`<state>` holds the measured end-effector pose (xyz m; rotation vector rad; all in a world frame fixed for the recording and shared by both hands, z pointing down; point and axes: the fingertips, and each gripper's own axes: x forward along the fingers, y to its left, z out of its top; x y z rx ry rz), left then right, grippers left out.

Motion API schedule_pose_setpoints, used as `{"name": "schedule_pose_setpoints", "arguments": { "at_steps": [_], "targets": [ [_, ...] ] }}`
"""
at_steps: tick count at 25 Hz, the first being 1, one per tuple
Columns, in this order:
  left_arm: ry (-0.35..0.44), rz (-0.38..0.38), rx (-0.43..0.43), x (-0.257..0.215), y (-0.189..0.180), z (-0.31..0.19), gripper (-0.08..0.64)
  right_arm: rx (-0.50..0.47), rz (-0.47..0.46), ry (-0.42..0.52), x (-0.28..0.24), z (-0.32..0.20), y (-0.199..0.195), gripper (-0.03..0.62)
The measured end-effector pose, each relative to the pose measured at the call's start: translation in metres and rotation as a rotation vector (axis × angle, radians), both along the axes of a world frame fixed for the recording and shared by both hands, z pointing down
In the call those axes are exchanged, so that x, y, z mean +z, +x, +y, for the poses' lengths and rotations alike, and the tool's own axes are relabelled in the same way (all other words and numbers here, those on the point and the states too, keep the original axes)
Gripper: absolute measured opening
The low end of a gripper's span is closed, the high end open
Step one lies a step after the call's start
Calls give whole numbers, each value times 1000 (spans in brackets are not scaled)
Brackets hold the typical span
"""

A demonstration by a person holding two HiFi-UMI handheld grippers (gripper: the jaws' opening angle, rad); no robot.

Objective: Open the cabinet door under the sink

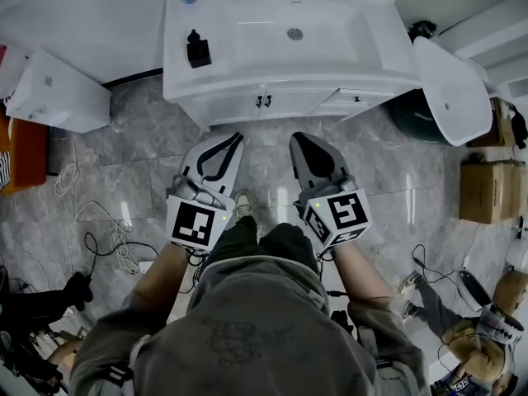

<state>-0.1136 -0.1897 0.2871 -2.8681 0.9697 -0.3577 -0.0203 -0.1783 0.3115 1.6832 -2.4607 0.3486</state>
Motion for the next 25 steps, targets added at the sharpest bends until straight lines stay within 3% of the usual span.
{"name": "schedule_pose_setpoints", "arguments": {
  "at_steps": [4,8,17,25],
  "targets": [
    [-14,13,-12,21,13,-21,21,24,3,-53,35,-27,17,34],
    [-10,-57,-19,52,27,-41,21,31,22,-88,71,-56,33,34],
    [-130,-102,-58,124,54,-81,21,15,12,-200,151,-99,53,35],
    [-128,-110,-118,174,71,-120,21,-31,3,-268,228,-137,58,42]
  ]
}}
